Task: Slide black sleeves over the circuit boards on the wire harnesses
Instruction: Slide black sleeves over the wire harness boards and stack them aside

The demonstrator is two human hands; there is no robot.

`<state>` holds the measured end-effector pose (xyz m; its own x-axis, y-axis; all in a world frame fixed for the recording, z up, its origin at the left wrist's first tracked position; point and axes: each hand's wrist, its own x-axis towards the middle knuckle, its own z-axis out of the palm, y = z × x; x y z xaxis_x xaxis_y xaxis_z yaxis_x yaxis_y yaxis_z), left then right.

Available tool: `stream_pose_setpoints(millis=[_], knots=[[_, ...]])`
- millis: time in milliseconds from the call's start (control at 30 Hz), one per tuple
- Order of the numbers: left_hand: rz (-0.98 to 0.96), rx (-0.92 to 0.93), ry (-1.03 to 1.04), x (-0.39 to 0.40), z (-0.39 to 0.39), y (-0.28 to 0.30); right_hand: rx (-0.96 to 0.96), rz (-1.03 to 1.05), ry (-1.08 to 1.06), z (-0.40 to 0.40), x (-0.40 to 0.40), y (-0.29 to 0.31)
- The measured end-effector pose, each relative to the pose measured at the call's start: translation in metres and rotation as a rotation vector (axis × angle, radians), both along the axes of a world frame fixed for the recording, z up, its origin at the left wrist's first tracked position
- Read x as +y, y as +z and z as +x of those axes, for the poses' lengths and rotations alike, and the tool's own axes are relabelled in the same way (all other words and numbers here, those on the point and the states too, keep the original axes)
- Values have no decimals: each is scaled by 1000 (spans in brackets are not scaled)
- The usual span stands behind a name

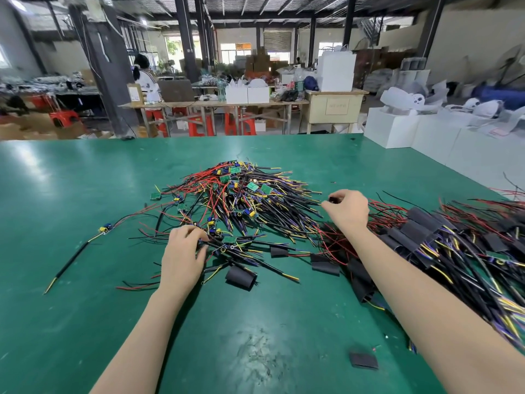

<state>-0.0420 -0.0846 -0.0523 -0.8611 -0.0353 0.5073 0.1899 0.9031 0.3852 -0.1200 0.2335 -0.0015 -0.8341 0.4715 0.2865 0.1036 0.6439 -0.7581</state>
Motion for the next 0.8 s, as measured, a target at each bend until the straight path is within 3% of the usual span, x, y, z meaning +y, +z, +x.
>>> stream_pose_setpoints(millis=[233,400,500,600,700,800], knots=[[-131,145,39,-4,3,17,46,-19,26,2,4,5],[-163,153,156,-15,6,22,43,268,34,8,13,14],[-161,186,205,-21,5,24,98,303,84,16,14,28],[-89,263,253,-34,3,28,129,206,258,42,6,36],[46,332,292,-40,4,32,20,135,515,82,-8,25],[212,318,170,-31,8,37,-93,167,718,114,-22,0]])
